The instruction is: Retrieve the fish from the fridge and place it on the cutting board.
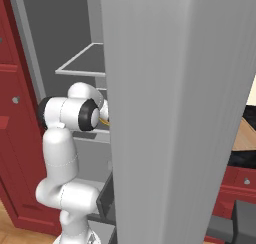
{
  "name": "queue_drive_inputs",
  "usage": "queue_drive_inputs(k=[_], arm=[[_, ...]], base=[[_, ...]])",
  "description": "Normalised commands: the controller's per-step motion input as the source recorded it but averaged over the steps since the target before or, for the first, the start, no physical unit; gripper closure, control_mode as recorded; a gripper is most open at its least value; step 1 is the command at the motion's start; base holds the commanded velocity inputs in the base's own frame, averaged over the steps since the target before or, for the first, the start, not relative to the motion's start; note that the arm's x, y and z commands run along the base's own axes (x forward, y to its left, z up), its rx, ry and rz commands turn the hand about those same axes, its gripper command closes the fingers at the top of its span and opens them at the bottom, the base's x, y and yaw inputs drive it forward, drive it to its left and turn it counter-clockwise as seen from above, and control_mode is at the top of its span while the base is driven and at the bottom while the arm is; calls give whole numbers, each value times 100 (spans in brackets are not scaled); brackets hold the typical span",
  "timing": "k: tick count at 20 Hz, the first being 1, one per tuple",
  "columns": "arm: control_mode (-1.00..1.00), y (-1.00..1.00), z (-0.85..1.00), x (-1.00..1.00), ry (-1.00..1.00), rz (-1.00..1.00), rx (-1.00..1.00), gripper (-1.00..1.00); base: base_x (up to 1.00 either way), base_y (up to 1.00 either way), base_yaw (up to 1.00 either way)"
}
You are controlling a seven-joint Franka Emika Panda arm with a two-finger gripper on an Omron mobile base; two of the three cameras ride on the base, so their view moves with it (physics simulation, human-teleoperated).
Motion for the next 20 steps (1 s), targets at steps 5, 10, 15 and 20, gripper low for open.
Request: queue_drive_inputs(k=[5,10,15,20], arm=[[-100,0,0,-7,-12,0,0,100],[-100,0,0,-12,-12,0,0,100],[-100,-1,8,-22,-2,0,2,100],[-100,-1,27,-12,1,0,0,100]], base=[[0,0,0],[0,0,0],[0,0,0],[0,0,0]])
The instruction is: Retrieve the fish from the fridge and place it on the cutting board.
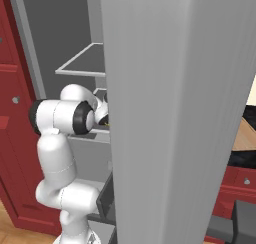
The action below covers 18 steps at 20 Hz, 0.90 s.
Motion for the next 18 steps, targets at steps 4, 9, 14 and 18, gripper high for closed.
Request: queue_drive_inputs(k=[4,9,14,18], arm=[[-100,-2,33,-4,1,0,0,100],[-100,-4,34,-8,3,0,0,100],[-100,-14,37,-22,6,0,0,100],[-100,0,42,-25,8,0,0,100]], base=[[0,0,0],[0,0,0],[0,0,0],[0,0,0]])
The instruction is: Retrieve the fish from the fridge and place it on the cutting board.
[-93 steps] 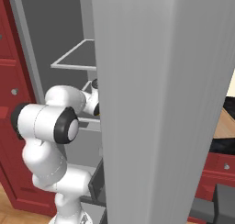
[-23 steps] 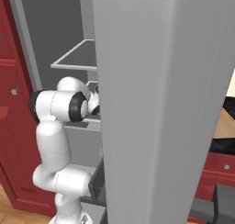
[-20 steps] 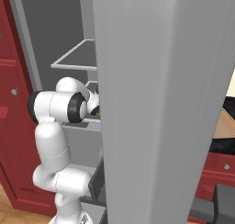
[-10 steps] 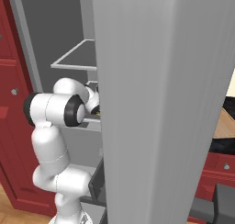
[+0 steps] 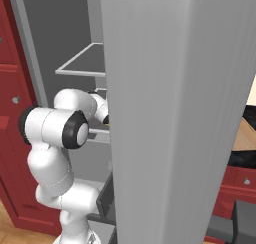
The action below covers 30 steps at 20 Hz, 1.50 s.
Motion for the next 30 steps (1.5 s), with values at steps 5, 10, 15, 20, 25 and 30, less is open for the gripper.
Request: queue_drive_inputs(k=[5,10,15,20,25,30], arm=[[-100,0,27,-37,9,0,0,100],[-100,0,10,-60,9,0,0,100],[-100,0,16,-66,8,0,0,100],[-100,0,19,-73,6,0,1,100],[-100,0,13,-81,7,0,0,100],[-100,0,7,-77,10,0,0,100]], base=[[0,0,0],[0,0,0],[0,0,0],[0,0,0],[0,0,0],[0,0,0]])
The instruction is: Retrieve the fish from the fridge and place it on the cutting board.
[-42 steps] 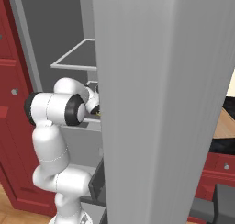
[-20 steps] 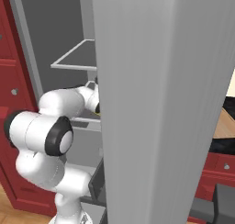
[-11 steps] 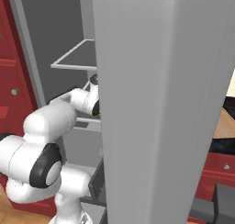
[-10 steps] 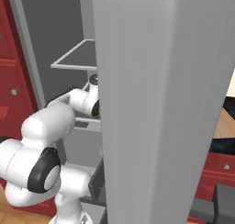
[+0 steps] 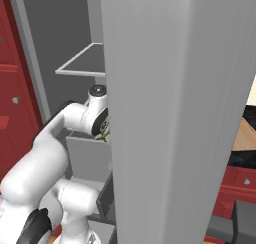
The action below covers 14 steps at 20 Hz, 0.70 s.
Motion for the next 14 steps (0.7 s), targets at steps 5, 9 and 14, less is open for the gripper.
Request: queue_drive_inputs(k=[5,9,14], arm=[[-100,5,12,-74,19,-1,0,100],[-100,6,29,-59,25,-1,0,100],[-100,15,61,-42,19,-4,0,100]], base=[[0,0,0],[0,0,0],[0,0,0]])
